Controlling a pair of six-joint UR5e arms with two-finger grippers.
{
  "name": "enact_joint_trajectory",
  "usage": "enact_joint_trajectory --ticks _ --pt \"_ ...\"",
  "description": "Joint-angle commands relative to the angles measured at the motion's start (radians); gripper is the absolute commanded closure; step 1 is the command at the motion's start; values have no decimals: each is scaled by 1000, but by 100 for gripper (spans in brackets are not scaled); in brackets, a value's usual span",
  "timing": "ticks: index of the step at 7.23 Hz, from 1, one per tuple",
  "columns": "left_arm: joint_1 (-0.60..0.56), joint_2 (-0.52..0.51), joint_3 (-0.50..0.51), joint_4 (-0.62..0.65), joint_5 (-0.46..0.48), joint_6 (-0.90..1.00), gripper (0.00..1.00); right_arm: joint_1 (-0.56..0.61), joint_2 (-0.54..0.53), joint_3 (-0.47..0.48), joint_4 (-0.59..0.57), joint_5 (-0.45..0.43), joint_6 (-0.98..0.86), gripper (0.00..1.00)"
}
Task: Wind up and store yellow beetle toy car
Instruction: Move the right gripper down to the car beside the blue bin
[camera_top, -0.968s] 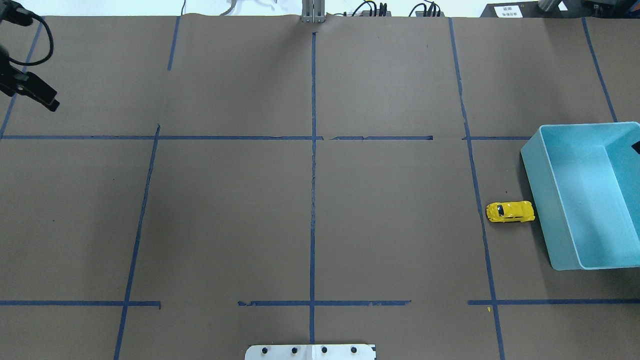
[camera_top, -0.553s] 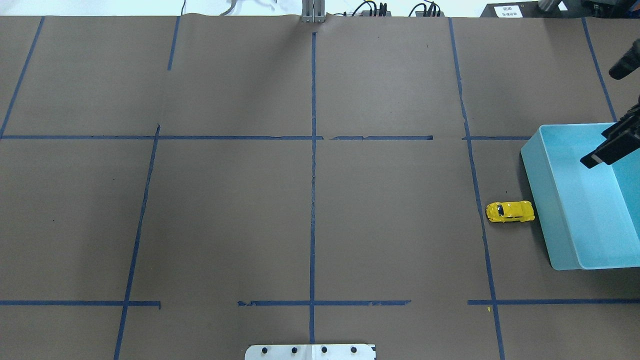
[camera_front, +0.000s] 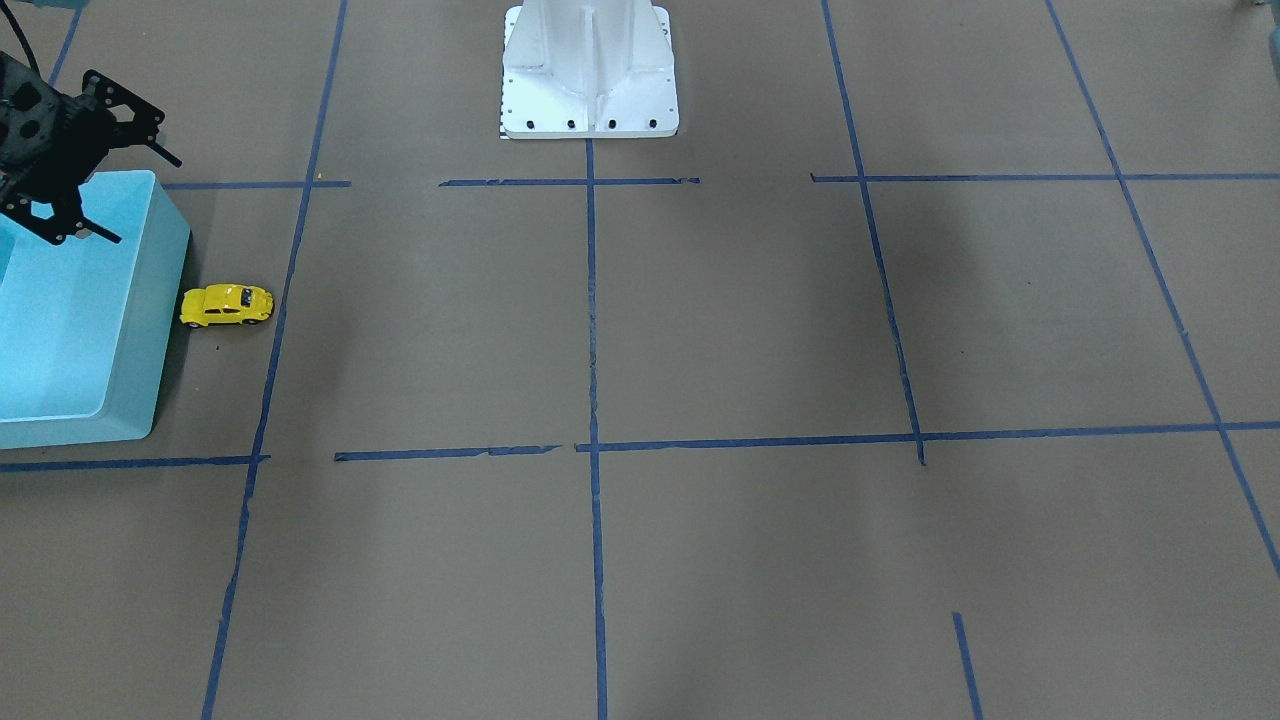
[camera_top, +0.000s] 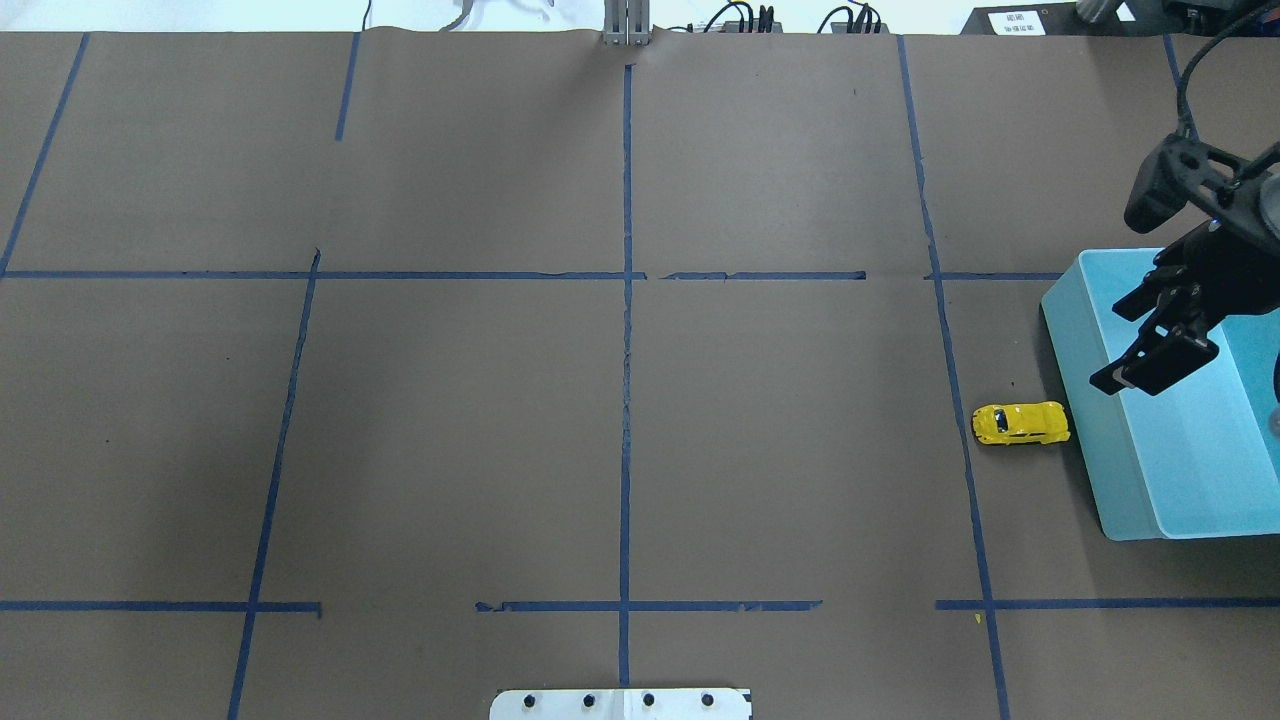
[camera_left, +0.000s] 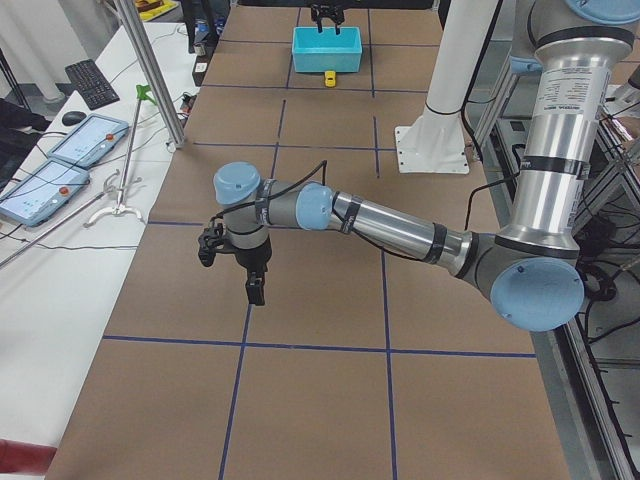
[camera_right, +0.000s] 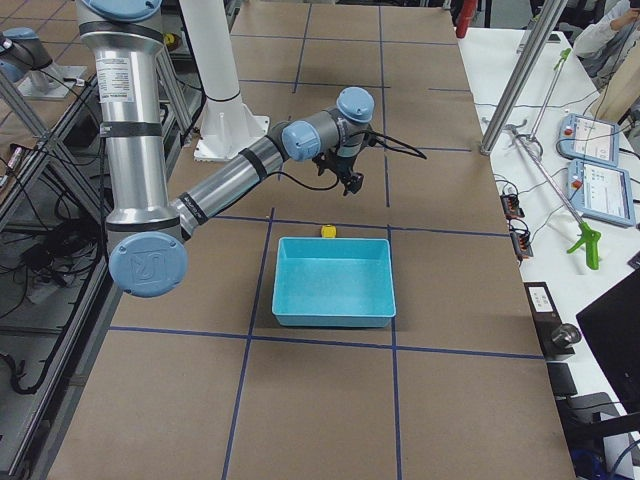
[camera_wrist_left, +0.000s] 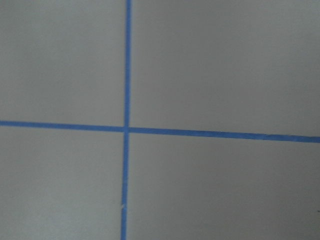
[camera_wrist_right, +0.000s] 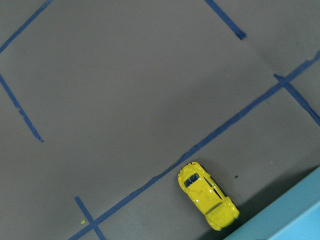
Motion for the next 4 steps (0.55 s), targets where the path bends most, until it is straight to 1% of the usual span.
enact_joint_trajectory --ticks 1,2,3,4 --pt "-73 14 83 -30 -3 143 0 -141 -28 6 77 -216 -118 0" --pt "-104 36 120 -79 -8 168 0 -205 -31 5 80 -306 -145 0" --pt "-104 89 127 -160 -9 166 0 -254 -34 -2 81 -390 -181 0" --pt "-102 125 131 -220 -10 157 0 -285 -34 -26 84 -435 -187 0"
